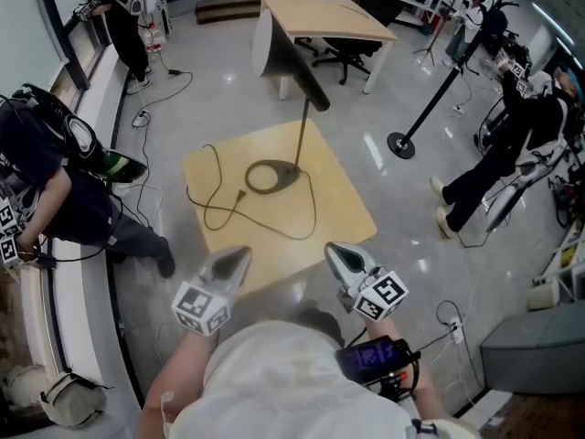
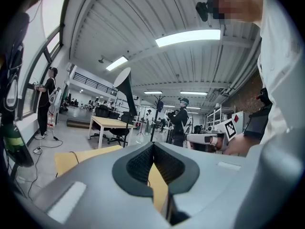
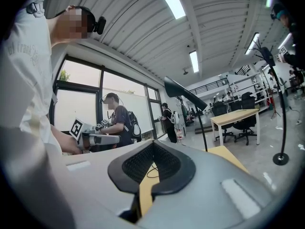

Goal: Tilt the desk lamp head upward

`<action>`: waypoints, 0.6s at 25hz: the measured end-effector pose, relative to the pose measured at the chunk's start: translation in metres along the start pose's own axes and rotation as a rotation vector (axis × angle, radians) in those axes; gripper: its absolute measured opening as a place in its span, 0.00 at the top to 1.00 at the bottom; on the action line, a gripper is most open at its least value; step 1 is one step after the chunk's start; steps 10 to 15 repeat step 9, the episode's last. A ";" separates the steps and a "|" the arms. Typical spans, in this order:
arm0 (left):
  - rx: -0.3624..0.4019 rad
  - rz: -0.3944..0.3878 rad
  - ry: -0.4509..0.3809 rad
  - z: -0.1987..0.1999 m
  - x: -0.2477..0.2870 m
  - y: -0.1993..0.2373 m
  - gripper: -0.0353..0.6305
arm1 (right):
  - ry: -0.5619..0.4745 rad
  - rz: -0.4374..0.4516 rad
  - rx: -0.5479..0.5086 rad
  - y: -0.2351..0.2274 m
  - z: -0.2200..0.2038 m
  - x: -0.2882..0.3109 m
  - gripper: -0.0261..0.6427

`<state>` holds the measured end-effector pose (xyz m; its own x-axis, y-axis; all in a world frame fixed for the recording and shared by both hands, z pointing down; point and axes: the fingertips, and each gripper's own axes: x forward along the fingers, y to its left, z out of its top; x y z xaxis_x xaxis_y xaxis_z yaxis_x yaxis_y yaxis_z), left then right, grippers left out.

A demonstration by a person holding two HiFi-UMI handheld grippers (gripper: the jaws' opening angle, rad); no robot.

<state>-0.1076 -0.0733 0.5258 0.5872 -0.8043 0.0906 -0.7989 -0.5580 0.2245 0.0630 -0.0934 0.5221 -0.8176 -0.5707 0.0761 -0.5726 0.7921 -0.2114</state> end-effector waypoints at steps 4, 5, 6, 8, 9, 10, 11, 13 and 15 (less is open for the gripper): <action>0.002 -0.006 0.001 0.004 0.002 -0.006 0.94 | -0.002 -0.011 0.002 -0.001 0.003 -0.007 0.94; 0.002 -0.007 0.002 0.005 0.003 -0.006 0.94 | -0.001 -0.010 0.000 -0.001 0.004 -0.007 0.94; 0.002 -0.008 0.001 0.006 0.004 -0.006 0.94 | 0.000 -0.008 -0.002 -0.002 0.006 -0.006 0.94; 0.002 -0.008 -0.002 0.009 0.008 -0.005 0.94 | 0.001 -0.005 -0.008 -0.005 0.009 -0.003 0.94; 0.003 -0.008 -0.003 0.011 0.009 -0.004 0.94 | 0.002 -0.004 -0.011 -0.006 0.010 -0.002 0.94; 0.003 -0.008 -0.003 0.011 0.009 -0.004 0.94 | 0.002 -0.004 -0.011 -0.006 0.010 -0.002 0.94; 0.003 -0.008 -0.003 0.011 0.009 -0.004 0.94 | 0.002 -0.004 -0.011 -0.006 0.010 -0.002 0.94; 0.003 -0.008 -0.003 0.011 0.009 -0.004 0.94 | 0.002 -0.004 -0.011 -0.006 0.010 -0.002 0.94; 0.003 -0.008 -0.003 0.011 0.009 -0.004 0.94 | 0.002 -0.004 -0.011 -0.006 0.010 -0.002 0.94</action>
